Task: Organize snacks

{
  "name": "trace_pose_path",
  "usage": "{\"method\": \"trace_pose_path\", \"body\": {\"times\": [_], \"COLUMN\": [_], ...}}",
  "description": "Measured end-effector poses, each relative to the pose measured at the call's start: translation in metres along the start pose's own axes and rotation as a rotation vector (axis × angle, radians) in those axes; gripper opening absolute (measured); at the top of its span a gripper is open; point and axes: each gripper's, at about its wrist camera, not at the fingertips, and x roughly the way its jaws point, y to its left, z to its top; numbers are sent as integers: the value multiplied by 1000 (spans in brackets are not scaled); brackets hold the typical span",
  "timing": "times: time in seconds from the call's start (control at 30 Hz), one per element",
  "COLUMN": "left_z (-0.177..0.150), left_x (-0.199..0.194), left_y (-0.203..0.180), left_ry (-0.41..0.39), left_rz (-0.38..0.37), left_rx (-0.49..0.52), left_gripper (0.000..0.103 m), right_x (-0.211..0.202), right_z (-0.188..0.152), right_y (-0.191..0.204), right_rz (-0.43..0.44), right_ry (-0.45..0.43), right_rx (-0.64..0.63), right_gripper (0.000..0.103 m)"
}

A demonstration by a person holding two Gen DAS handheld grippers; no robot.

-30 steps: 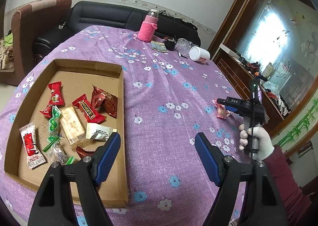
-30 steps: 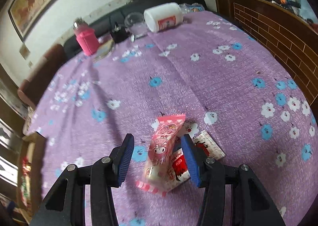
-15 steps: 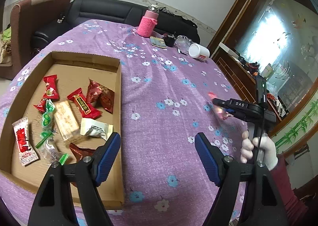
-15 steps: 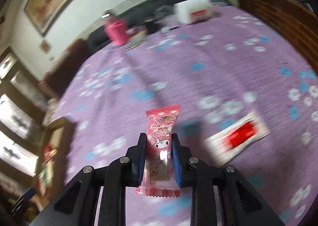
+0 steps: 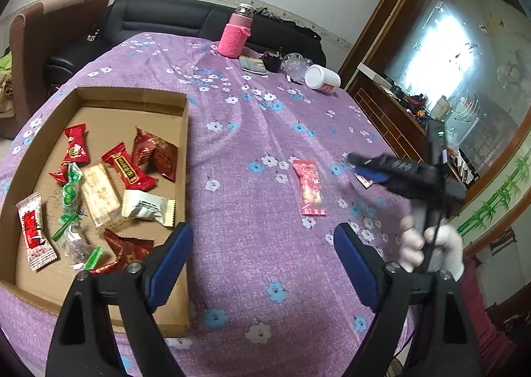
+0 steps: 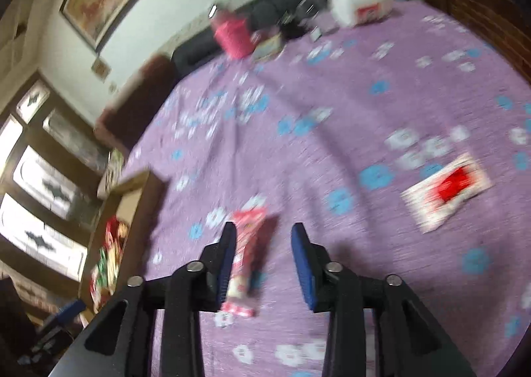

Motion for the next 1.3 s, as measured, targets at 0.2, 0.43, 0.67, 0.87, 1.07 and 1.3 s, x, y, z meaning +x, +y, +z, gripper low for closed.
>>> {"method": "trace_pose_path", "body": {"times": [0.2,0.43,0.67,0.87,1.07,1.3], "left_z": [-6,-12,-11,-11,-4,13], "left_x": [13,28,39,45,51,82], "left_y": [-15,-24,-30,-35,-38,-66], "left_ry": [50,90,116,125,121,127], "left_rz": [-53,-42,-29,-22,3,19], "left_rx": [29,31,44,46,54,109], "left_gripper": [86,86,86,86,86,86], "right_x": [-34,-16,5,26,34,20], "right_z": [16,20,18,35,25,20], "right_y": [-61,-84,-85,-74,-56,-69], "right_rz": [-132,-232,-230,-323,-478,-353], "right_ry": [-82,-28,-14,-16,-26,-72], "right_rx": [101,121,179,120,-29,5], "right_gripper": [51,50,50,53,33,31]}}
